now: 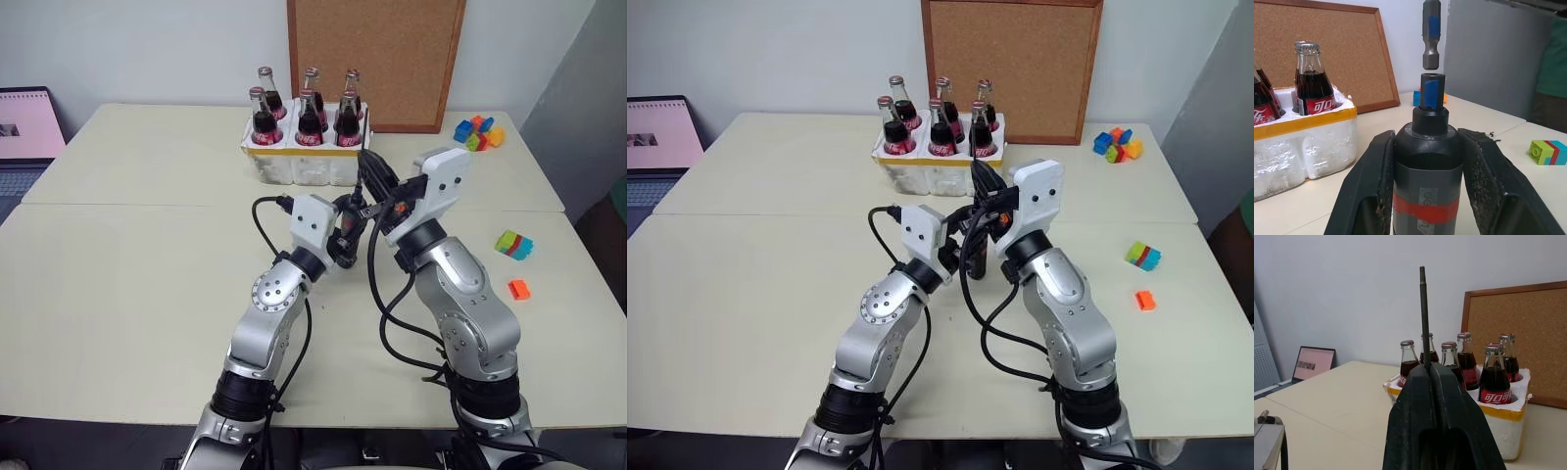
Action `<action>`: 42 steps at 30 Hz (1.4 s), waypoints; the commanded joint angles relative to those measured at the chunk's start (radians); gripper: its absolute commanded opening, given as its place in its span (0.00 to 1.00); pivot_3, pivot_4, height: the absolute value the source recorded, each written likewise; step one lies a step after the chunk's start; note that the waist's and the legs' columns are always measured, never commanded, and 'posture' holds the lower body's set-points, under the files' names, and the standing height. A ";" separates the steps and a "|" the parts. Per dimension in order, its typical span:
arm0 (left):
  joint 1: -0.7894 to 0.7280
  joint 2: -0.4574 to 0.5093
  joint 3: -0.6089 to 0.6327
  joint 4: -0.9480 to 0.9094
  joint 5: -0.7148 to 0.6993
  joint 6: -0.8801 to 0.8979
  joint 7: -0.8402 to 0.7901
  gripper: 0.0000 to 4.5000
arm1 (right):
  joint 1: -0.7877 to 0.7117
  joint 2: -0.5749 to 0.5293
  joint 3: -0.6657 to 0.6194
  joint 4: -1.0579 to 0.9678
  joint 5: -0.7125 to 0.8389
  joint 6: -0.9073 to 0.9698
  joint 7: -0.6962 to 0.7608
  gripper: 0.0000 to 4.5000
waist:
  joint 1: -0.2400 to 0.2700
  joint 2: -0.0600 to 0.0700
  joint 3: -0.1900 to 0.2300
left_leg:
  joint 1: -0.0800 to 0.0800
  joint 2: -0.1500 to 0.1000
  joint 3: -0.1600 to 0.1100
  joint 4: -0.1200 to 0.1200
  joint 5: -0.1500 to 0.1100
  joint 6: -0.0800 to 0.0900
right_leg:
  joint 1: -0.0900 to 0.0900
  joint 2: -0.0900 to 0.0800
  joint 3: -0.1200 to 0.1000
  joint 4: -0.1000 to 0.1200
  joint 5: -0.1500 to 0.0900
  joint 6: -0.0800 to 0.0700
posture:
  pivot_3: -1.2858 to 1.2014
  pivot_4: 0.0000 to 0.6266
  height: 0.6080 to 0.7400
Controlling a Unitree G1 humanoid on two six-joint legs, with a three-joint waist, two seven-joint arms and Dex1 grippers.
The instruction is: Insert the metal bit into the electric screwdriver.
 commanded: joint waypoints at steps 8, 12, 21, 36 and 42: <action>-0.014 -0.009 -0.002 -0.024 0.004 -0.018 0.007 0.36 | 0.018 0.000 0.004 -0.017 -0.005 -0.020 0.011 0.00 | 0.000 0.000 0.000 | 0.000 0.000 0.000 0.000 0.000 0.000 | 0.000 0.000 0.000 0.000 0.000 0.000 | 0.52 0.24 1.00; -0.013 -0.009 -0.002 -0.025 0.004 -0.018 0.007 0.36 | 0.027 -0.003 0.008 -0.015 -0.012 -0.018 0.012 0.00 | 0.000 0.000 0.000 | 0.000 0.000 0.000 0.000 0.000 0.000 | 0.000 0.000 0.000 0.000 0.000 0.000 | 0.52 0.24 1.00; -0.007 -0.010 -0.007 -0.027 0.007 -0.025 0.006 0.36 | 0.014 0.007 0.035 -0.020 -0.053 0.026 -0.032 0.00 | 0.000 0.000 0.000 | 0.000 0.000 0.000 0.000 0.000 0.000 | 0.000 0.000 0.000 0.000 0.000 0.000 | 0.52 0.24 1.00; -0.015 -0.021 -0.001 -0.024 0.013 -0.024 0.012 0.36 | 0.019 0.006 0.034 -0.136 -0.042 0.239 -0.043 0.00 | 0.000 0.000 0.000 | 0.001 0.000 0.000 0.000 0.000 0.000 | 0.000 0.000 0.000 0.000 0.000 0.000 | 0.52 0.24 1.00; -0.017 -0.020 -0.002 -0.023 0.012 -0.026 0.012 0.36 | 0.005 0.009 0.004 -0.186 0.016 0.352 -0.040 0.00 | 0.000 0.000 0.000 | 0.001 0.000 0.000 0.000 0.000 0.000 | 0.000 0.000 0.000 0.000 0.000 0.000 | 0.52 0.24 1.00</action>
